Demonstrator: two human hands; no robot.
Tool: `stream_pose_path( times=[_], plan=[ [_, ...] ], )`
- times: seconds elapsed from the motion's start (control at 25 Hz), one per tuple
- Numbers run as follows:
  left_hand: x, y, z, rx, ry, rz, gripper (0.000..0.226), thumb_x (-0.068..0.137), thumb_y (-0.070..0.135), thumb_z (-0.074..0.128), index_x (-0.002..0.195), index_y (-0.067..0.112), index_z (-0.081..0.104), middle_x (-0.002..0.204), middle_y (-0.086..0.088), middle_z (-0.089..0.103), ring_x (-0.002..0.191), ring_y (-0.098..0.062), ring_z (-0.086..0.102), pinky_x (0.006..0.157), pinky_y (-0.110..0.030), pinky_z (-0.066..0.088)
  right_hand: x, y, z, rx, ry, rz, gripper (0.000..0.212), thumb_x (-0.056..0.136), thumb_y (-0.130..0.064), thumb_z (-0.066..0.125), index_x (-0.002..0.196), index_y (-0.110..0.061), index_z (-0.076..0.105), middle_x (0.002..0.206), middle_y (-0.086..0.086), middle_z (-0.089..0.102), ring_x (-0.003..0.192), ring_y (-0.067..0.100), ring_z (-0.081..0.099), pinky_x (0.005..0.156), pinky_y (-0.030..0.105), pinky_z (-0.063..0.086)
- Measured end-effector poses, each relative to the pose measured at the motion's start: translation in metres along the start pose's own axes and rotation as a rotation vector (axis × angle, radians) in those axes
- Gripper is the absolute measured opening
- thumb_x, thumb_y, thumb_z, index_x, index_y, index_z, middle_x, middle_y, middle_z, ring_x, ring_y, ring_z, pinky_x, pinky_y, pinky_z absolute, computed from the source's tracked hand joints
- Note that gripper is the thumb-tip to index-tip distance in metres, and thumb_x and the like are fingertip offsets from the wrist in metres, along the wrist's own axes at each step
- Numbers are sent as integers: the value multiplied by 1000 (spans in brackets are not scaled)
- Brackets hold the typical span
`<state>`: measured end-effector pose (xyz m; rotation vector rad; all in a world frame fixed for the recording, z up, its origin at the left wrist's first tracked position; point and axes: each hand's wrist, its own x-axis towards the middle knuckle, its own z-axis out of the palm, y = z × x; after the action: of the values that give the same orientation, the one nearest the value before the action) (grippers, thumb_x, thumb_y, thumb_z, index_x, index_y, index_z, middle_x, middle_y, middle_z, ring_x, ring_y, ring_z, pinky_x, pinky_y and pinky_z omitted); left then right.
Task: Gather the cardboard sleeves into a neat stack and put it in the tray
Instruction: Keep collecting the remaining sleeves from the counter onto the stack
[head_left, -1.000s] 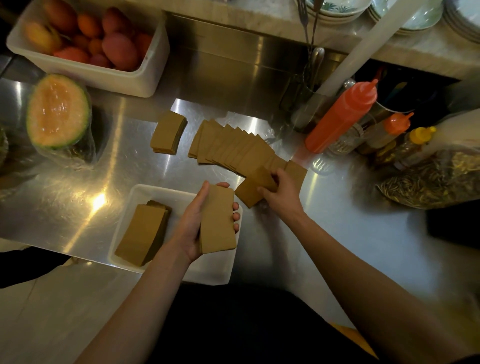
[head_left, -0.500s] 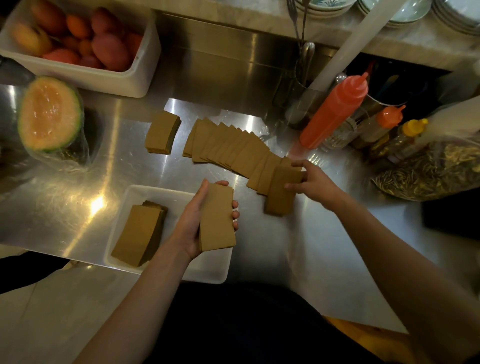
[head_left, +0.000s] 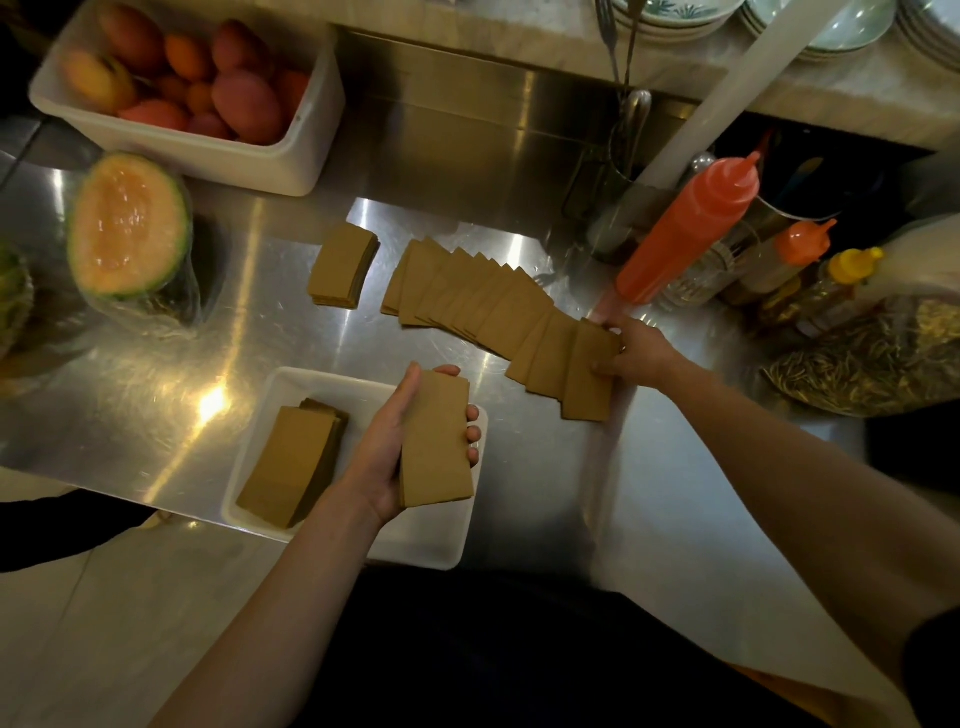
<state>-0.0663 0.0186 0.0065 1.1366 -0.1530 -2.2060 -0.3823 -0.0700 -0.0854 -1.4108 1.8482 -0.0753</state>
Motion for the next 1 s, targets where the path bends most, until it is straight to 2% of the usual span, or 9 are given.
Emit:
stream_pose_path(
  times=[0.16,0.32,0.4,0.48,0.72,0.88,1.0],
  plan=[
    [-1,0,0,-11,-5,1,45,84,54,58,115,22,61,90,-15,64,75,-24,60,66,-37,54,-2,0,6,-62,89,5,60,73,-19,78,126,-8,53,121,17,57,110,33,54,82,30,40],
    [0,0,2,-9,-14,-7,45,85,54,57,116,22,60,90,-14,65,74,-24,61,66,-37,55,-11,4,11,-94,140,63,61,74,-28,78,124,-10,48,117,18,50,106,30,48,77,31,39],
    [0,0,2,-9,-15,-11,45,85,53,57,117,22,60,91,-15,65,74,-24,61,67,-37,54,-20,6,15,-41,183,67,57,75,-27,77,120,-8,48,114,14,52,101,27,50,74,32,40],
    [1,0,2,-10,-19,-15,45,86,54,57,118,22,60,91,-15,64,75,-24,61,67,-37,54,-35,1,17,113,210,83,51,79,-20,75,118,-8,45,106,8,54,93,24,53,72,34,44],
    [3,-2,2,-1,-29,-24,47,90,55,53,124,22,59,99,-17,65,78,-24,62,70,-39,54,-89,-28,6,521,71,36,33,84,-6,69,111,-8,50,98,9,57,84,24,59,66,30,55],
    [4,-2,3,-2,-15,-7,53,87,55,54,127,22,58,104,-17,67,83,-25,64,72,-39,54,-124,-60,-14,602,-37,-57,37,83,-7,71,115,-8,52,108,11,60,90,21,63,73,31,59],
    [3,-3,3,33,-9,15,54,88,57,50,130,23,57,104,-16,69,85,-26,67,75,-41,55,-145,-86,-28,611,-132,-123,38,82,-11,72,115,-14,53,112,6,60,97,20,64,74,31,58]
  ],
)
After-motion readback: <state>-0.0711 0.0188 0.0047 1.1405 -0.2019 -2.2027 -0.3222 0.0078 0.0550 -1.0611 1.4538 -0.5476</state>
